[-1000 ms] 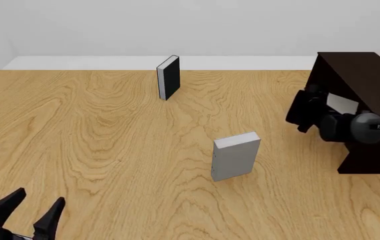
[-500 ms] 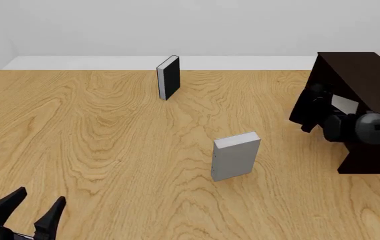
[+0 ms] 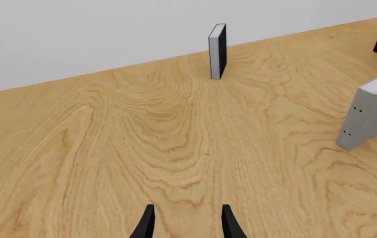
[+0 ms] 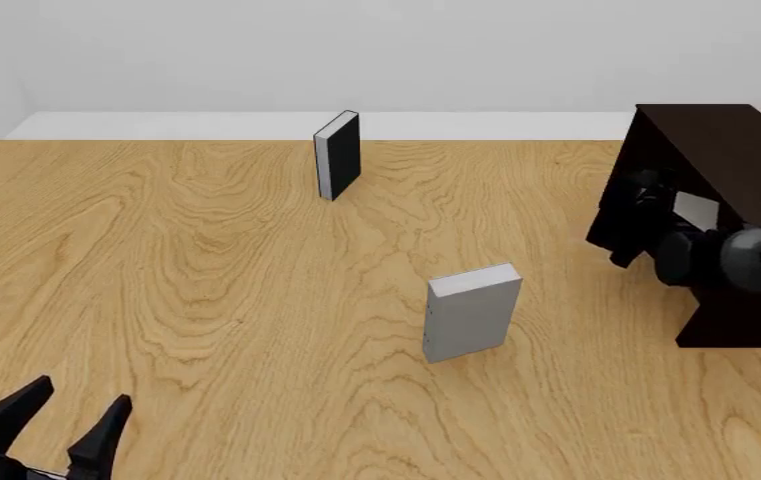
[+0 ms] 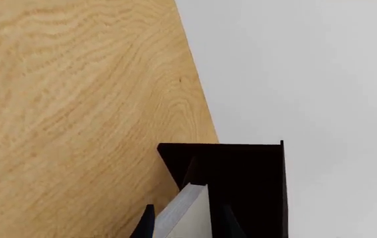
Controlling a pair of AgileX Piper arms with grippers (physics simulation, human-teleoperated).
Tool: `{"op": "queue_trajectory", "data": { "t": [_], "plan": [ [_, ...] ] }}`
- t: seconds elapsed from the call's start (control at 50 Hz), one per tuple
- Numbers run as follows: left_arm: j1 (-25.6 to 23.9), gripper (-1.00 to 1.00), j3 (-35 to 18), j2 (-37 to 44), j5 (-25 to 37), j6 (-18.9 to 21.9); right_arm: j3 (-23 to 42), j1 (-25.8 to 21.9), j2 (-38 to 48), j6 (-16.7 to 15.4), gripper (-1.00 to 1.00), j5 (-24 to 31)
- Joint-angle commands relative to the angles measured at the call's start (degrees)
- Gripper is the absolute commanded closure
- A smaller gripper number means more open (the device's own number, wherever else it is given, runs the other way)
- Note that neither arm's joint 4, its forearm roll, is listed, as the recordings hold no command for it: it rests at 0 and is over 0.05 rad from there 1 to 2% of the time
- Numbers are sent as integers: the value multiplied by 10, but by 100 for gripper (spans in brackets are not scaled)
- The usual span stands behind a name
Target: Pick up the book on the right and place it on the cabinet shelf.
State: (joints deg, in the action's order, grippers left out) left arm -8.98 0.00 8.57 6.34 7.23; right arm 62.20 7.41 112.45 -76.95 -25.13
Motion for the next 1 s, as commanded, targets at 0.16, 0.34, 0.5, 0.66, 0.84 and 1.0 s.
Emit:
{"op": "queue_trajectory", "data": {
  "t": [0.16,0.34,0.5,0.66,0.84,1.0],
  "plan": [
    [-5,-100,0,-26,21,1,-12,25,-5,-3,-100,-3],
    [-5,-100,0,-24,21,1,-16,31,-8,0,-100,-6],
    [-6,-100,0,-24,22,1,-19,40,-7,0,-100,-9],
    [-6,-100,0,-25,23,0,-21,47,-7,3,-100,-7],
    [-7,-100,0,-26,23,1,-26,58,-13,2,-100,-9],
    [-7,-100,0,-23,20,1,-31,69,-13,1,-100,-12]
  ]
}}
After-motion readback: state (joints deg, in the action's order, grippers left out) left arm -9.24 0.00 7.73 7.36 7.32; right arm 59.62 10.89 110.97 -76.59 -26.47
